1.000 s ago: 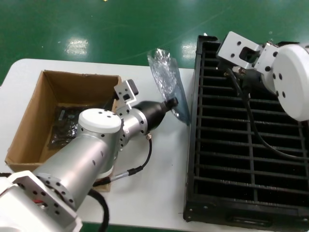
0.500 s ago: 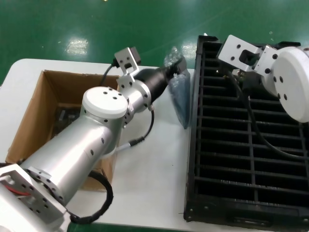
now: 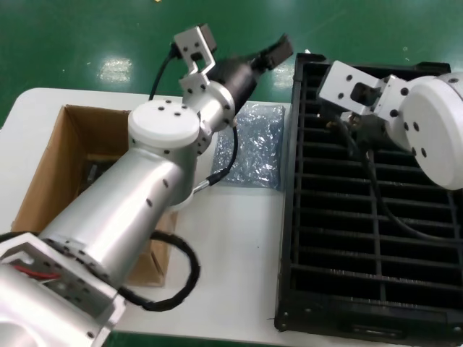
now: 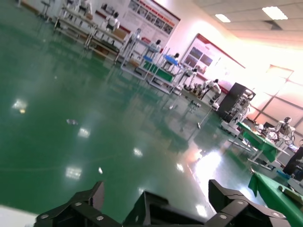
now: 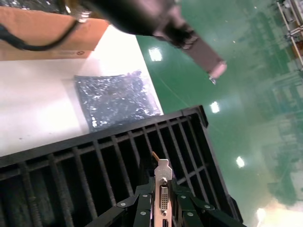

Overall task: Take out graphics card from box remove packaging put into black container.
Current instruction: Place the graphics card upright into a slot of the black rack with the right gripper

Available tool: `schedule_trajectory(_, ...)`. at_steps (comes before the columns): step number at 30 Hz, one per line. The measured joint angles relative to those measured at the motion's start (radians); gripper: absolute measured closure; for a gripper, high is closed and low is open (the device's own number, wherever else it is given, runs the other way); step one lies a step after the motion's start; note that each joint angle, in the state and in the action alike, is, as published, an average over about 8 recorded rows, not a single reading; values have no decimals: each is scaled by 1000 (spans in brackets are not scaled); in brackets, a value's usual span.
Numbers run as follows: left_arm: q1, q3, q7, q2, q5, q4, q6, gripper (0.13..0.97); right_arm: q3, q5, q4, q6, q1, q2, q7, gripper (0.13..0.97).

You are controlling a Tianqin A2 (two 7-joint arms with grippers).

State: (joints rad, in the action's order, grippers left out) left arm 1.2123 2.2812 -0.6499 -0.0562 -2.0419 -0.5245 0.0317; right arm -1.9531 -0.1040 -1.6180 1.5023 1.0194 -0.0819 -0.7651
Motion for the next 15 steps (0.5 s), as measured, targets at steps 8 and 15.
schedule_trajectory(8, -68, -131, 173, -35, -46, -67, 61, 284, -29, -36, -8, 42, 6, -14, -16, 908)
schedule_trajectory(15, -331, -245, 433, -266, -279, -324, 270, 229, -63, -68, -9, 60, 8, -44, -48, 908)
